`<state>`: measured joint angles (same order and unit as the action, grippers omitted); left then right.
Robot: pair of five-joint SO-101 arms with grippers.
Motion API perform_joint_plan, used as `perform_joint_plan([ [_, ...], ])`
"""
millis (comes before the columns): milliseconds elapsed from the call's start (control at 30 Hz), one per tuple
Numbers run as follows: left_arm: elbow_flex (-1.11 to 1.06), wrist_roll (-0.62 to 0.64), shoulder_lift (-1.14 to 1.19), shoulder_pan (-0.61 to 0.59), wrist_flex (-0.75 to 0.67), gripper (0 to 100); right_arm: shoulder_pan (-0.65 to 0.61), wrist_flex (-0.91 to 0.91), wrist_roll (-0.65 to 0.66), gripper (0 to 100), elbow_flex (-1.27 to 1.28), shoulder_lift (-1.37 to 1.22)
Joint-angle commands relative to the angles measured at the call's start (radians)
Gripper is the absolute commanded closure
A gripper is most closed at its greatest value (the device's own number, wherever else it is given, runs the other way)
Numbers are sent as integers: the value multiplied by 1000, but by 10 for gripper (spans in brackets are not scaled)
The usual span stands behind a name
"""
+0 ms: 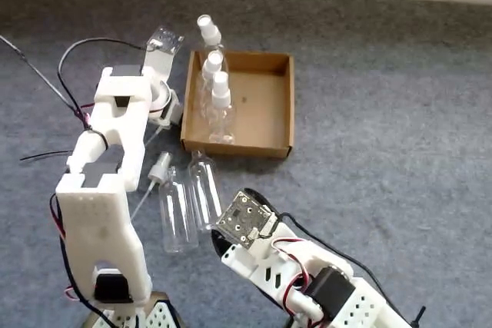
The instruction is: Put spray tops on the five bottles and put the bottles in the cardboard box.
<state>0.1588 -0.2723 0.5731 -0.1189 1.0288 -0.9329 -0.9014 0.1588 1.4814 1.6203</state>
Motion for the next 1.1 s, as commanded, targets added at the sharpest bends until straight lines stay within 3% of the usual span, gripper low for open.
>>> perform_joint_plan([
  [0,71,-8,50,-4,-9,826,-4,-5,6,721,-15,13],
  [167,105,-6,64,-54,26,928,-2,-30,6,723,-85,4],
  [533,107,-9,62,-226,114,937,-7,-76,3,723,-458,-529],
  [733,107,-11,62,-337,112,929,-8,-18,3,723,-634,-888],
  [867,107,-12,62,-417,106,844,-10,-16,0,723,-802,-1139],
  [1067,107,-84,62,-492,106,811,-24,-22,-137,723,-1035,-1435],
])
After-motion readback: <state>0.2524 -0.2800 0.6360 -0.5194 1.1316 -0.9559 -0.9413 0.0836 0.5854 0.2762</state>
